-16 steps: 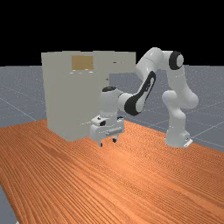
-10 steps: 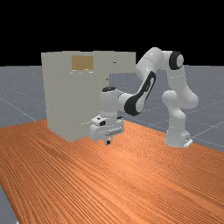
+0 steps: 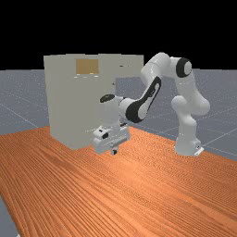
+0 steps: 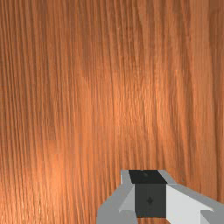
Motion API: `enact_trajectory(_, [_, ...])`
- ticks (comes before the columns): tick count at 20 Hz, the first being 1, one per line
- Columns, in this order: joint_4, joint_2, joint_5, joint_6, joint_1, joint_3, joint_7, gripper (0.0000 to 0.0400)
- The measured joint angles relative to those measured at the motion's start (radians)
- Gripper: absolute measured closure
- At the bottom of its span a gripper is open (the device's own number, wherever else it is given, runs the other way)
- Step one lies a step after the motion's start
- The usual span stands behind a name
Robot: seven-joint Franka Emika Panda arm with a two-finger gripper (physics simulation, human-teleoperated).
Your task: Close the drawer
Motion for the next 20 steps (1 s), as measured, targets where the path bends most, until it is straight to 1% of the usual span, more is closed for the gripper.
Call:
enact_trajectory(1, [-0.032,-0.020,-0.001,0.009,0.000,0.000,0.000,0.0400])
enact_trajectory(2, [0.007,-0.002,-0.003,-0.102,0.001,-0.001,-0.004,0.0400])
enact_trajectory(3, [-0.075,-0.053,-0.007,-0.117,0.002,-0.002,-0.004,0.0400])
enact_trajectory(4, [-0.209,-0.139,-0.012,-0.070,0.003,-0.004,-0.001,0.0400])
enact_trajectory(5, [-0.392,-0.259,-0.017,0.073,0.003,-0.007,0.007,0.0400])
enact_trajectory(6, [-0.541,-0.366,-0.027,0.101,0.003,-0.010,0.011,0.0400])
enact_trajectory(7, [-0.749,-0.534,-0.043,0.205,-0.003,-0.013,0.019,0.0400])
enact_trajectory(8, [-0.916,-0.687,-0.035,0.281,-0.024,-0.009,0.138,0.0400])
enact_trajectory(10, [-1.122,-0.937,-0.046,0.234,-0.054,-0.006,0.150,0.0400])
enact_trajectory(11, [-1.184,-1.030,-0.036,0.206,-0.072,0.001,0.192,0.0400])
enact_trajectory(13, [-1.204,-0.951,-0.063,0.319,-0.063,-0.009,0.134,0.0400])
enact_trajectory(15, [-1.214,-0.832,-0.055,0.448,-0.071,-0.004,0.192,0.0400])
enact_trajectory(16, [-1.242,-0.853,-0.078,0.444,-0.071,-0.010,0.142,0.0400])
enact_trajectory(18, [-1.287,-0.913,-0.083,0.430,-0.078,-0.013,0.137,0.0400])
enact_trajectory(19, [-1.287,-0.966,-0.112,0.415,-0.084,-0.003,0.116,0.0400])
enact_trajectory(20, [-1.287,-1.143,-0.125,0.305,-0.078,0.029,0.146,0.0400])
